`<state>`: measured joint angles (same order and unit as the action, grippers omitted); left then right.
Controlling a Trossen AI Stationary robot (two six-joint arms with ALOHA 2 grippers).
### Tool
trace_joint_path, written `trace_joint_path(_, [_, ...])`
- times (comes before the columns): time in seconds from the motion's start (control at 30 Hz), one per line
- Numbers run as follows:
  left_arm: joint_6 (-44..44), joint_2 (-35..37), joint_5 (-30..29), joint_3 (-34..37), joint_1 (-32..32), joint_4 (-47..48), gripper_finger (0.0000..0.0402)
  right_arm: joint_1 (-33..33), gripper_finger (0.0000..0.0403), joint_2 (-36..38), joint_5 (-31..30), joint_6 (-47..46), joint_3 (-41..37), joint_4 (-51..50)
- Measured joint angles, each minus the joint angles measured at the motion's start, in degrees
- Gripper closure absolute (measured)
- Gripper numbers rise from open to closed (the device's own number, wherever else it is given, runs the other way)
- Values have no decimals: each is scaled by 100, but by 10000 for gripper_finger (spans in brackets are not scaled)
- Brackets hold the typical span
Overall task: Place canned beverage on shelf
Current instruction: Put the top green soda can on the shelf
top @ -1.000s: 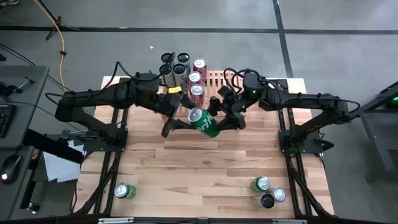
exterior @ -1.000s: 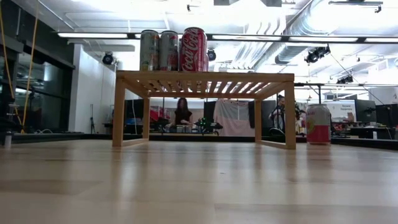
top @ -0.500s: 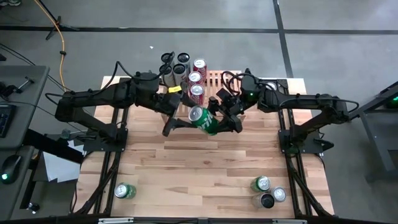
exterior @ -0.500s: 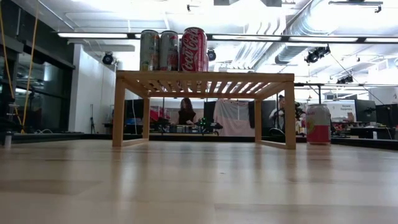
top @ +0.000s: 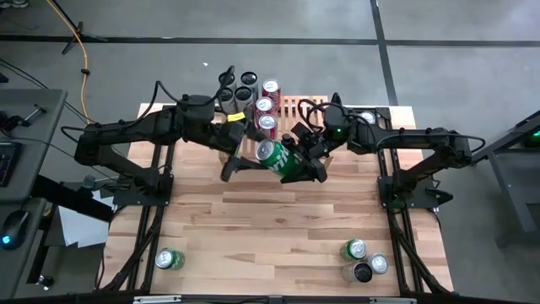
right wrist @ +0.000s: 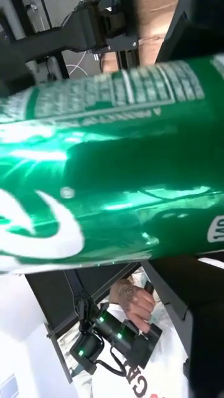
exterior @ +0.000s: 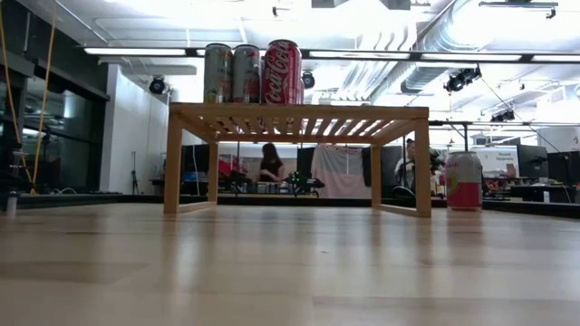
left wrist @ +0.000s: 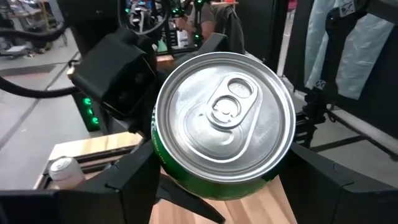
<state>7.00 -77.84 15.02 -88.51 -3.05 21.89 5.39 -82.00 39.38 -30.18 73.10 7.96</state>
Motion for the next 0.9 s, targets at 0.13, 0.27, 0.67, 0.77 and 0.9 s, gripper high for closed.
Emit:
trace_joint_path(0.13, [-212,0,333,0,-4,69,137,-2,41,0,13,-2,0,40])
trace_joint_path(0.27, [-175,0,281,2,0,86,137,0,41,0,11,2,0,50])
trace_joint_path(0.67, [-425,0,296,4,7,43,136,35,115,2,13,-83,0,59])
trace_joint_path(0.77, [-554,-4,268,5,7,44,103,112,115,2,113,-94,0,52])
trace_joint_path(0.9, [-859,106,210,20,-44,124,49,264,115,2,523,-38,0,-2])
